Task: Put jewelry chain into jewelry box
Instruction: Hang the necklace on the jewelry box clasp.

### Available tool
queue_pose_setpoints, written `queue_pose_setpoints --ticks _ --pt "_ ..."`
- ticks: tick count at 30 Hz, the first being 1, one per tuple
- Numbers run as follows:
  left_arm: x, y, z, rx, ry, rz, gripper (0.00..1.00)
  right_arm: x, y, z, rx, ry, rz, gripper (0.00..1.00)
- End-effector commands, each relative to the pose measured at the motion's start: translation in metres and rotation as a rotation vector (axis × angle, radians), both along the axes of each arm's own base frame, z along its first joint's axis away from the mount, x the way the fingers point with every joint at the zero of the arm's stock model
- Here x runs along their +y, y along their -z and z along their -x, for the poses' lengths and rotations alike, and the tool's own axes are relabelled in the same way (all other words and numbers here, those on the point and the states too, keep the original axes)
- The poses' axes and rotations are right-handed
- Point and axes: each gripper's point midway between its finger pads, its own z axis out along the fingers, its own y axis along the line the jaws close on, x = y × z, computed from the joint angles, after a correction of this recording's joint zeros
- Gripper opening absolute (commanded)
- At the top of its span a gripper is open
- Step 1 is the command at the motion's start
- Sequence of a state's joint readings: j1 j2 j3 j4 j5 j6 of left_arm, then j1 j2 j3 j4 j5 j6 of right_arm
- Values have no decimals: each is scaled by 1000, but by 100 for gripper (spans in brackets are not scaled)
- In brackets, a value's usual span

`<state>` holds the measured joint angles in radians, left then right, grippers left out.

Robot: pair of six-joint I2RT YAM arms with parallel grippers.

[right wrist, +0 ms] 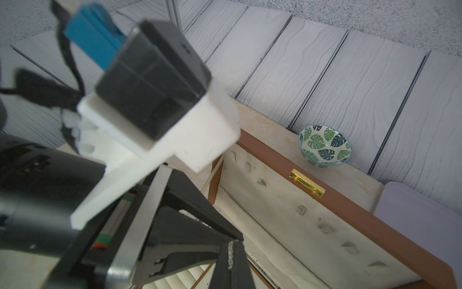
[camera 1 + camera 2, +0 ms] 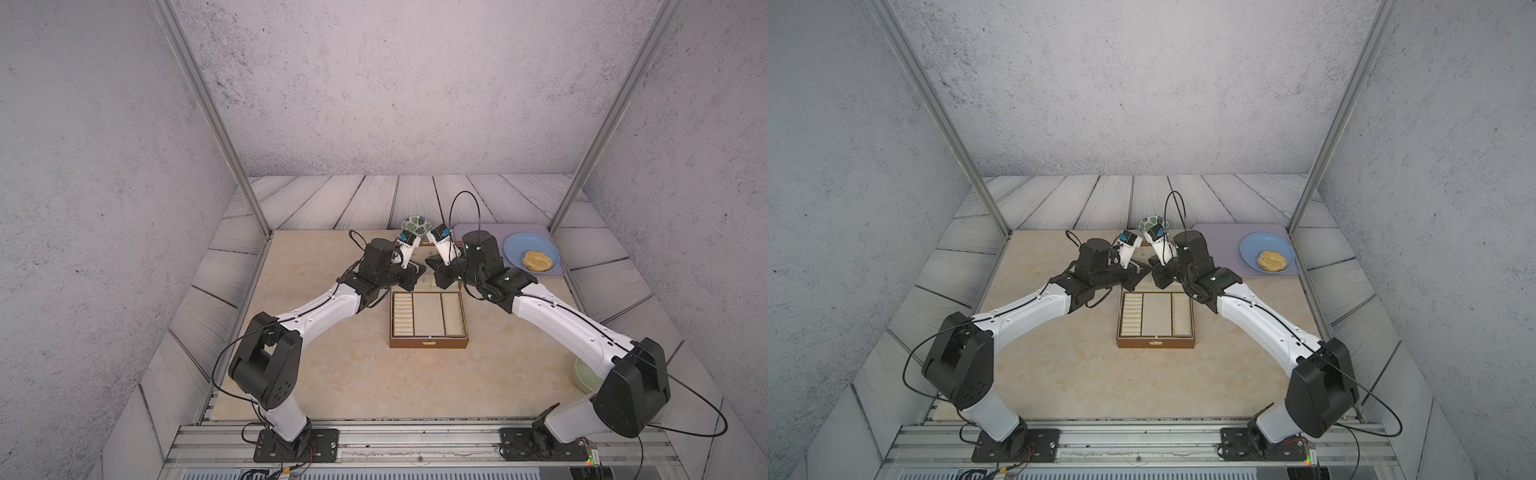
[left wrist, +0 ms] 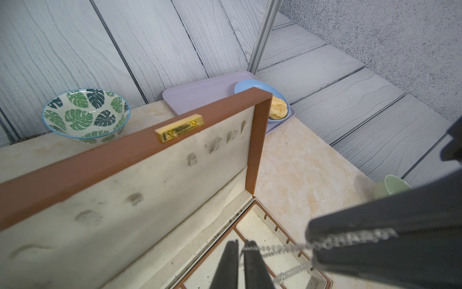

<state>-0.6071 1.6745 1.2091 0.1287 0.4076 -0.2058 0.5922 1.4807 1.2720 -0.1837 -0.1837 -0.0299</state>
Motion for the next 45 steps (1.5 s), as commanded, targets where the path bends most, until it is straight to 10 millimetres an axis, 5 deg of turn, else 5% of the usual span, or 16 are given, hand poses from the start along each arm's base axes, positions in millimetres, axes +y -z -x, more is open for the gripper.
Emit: queue_pose_setpoints --ticks 1,28,45 --pt "-1 -11 5 -21 20 13 13 -3 -14 2 -26 4 -19 0" --pt "5 -12 10 -15 10 -4 25 -5 -13 1 -28 13 -13 0" --pt "8 -13 15 -26 32 -45 23 -5 -13 1 -28 17 -16 0"
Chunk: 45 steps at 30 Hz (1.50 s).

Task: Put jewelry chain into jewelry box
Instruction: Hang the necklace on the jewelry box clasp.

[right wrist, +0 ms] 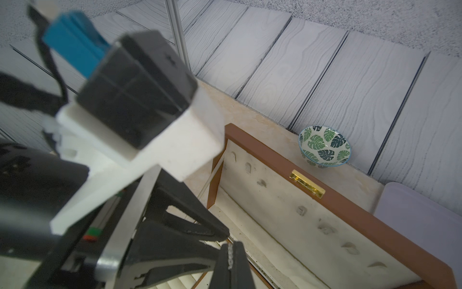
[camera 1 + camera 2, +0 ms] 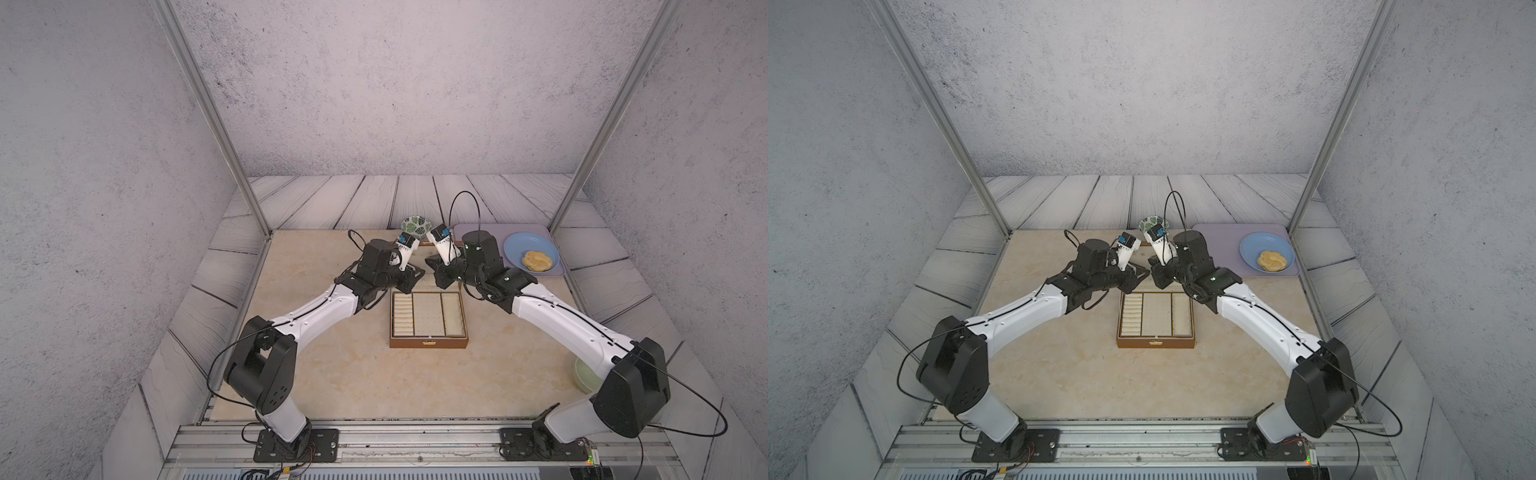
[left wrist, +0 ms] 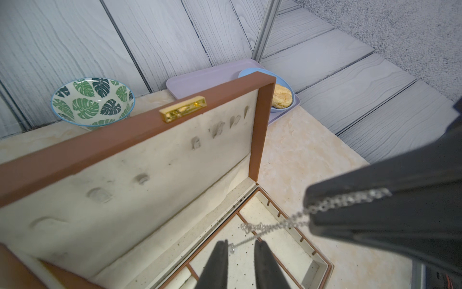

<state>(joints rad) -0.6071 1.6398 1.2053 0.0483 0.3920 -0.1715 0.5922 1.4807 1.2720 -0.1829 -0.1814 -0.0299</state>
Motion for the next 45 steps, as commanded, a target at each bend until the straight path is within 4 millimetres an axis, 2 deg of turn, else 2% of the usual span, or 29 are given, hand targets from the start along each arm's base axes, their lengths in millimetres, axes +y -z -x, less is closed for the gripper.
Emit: queue_pose_setpoints --ticks 1,22,28,32,38,45 --pt "-1 -16 7 -35 32 7 23 -5 -12 1 -27 14 -16 0" --pt "-18 -16 -7 -37 36 62 23 -3 -14 4 -23 0 -31 0" --pt "-20 -15 -10 -41 31 56 14 -3 -15 4 -24 3 -31 0" --pt "-16 -12 -11 -42 17 35 0 -3 -12 2 -23 7 -25 0" --pt "-4 -6 -15 -48 -34 -26 0 1 -3 -2 -12 3 -25 0" --pt "22 1 -31 -70 -148 -120 0 8 12 -15 2 11 -24 0"
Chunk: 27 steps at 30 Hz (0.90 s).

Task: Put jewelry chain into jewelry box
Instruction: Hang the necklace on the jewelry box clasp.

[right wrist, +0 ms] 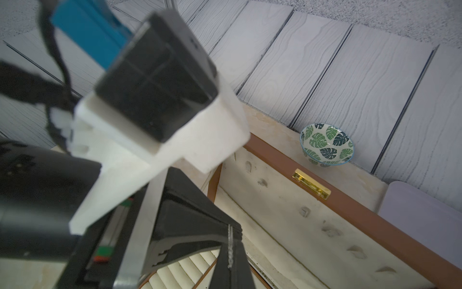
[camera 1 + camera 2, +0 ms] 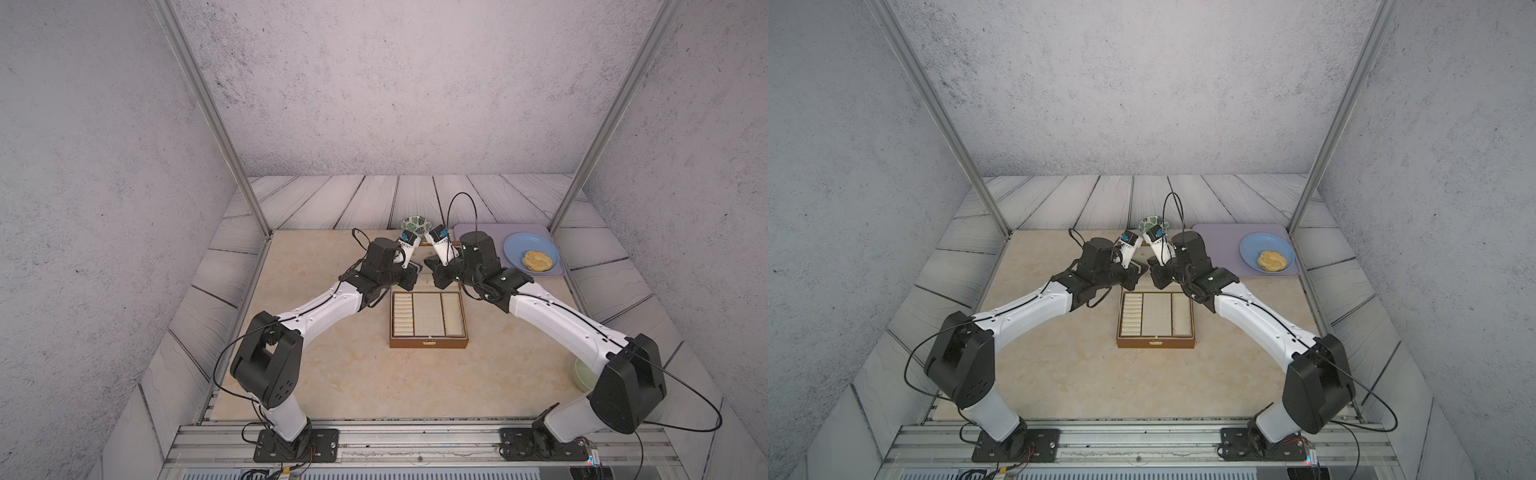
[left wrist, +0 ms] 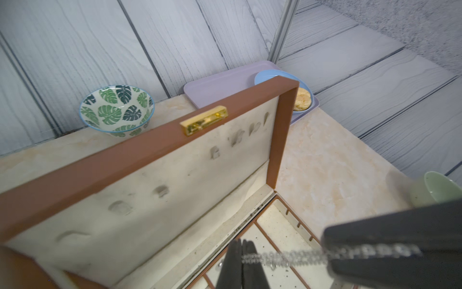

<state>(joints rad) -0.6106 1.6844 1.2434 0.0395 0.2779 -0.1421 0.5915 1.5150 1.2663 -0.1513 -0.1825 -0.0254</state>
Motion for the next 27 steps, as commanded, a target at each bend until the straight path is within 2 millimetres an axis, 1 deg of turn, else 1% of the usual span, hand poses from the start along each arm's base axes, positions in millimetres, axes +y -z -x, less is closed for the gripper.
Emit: queue_pose_setpoints --ticks 1,5,10,16,22,27 --pt "19 -7 -12 -30 -69 -58 0 5 3 -10 -6 9 -27 0" --pt "29 -2 -22 -20 -102 -88 0 9 12 -19 6 16 -17 0" --pt "34 3 -34 2 -120 -93 0 12 19 -32 14 28 -24 0" --pt "30 9 -45 34 -114 -94 0 14 25 -52 27 50 -34 0" --pt "24 12 -53 57 -110 -94 0 13 31 -66 41 66 -42 0" --pt "26 16 -60 79 -126 -86 0 15 36 -75 56 71 -55 0"
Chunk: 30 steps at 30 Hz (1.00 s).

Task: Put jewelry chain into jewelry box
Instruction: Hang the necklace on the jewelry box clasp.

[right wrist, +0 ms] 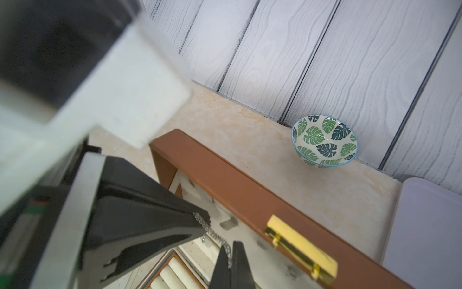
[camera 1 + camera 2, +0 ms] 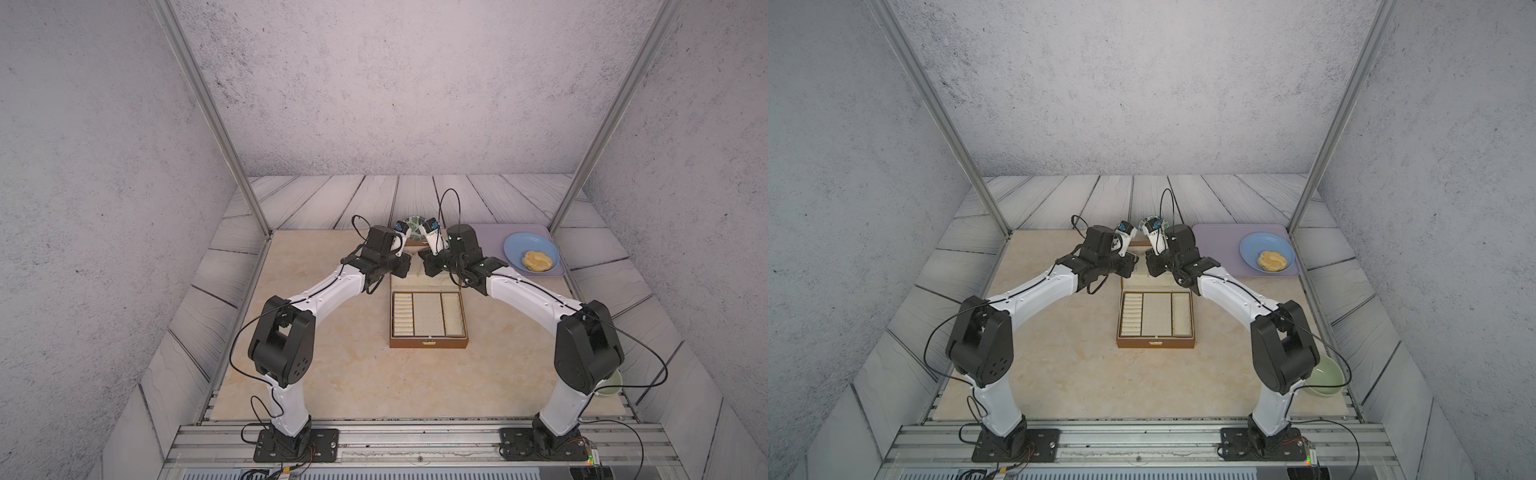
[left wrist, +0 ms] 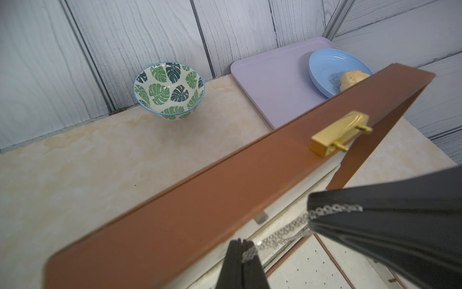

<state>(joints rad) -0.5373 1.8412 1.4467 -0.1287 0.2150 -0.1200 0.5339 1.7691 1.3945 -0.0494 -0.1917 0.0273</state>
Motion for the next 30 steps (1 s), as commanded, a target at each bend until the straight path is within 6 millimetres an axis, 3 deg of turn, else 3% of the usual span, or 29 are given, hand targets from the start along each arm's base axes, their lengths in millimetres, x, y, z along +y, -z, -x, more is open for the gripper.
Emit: queue_pose_setpoints --ticks 1,18,30 --pt "3 -6 -8 12 -16 25 0 4 -5 -8 2 -3 -30 0" --pt "-1 9 -17 97 -29 26 0 6 15 -15 43 7 -30 0" --pt "-4 3 2 144 18 65 0 2 23 -8 53 7 -20 0"
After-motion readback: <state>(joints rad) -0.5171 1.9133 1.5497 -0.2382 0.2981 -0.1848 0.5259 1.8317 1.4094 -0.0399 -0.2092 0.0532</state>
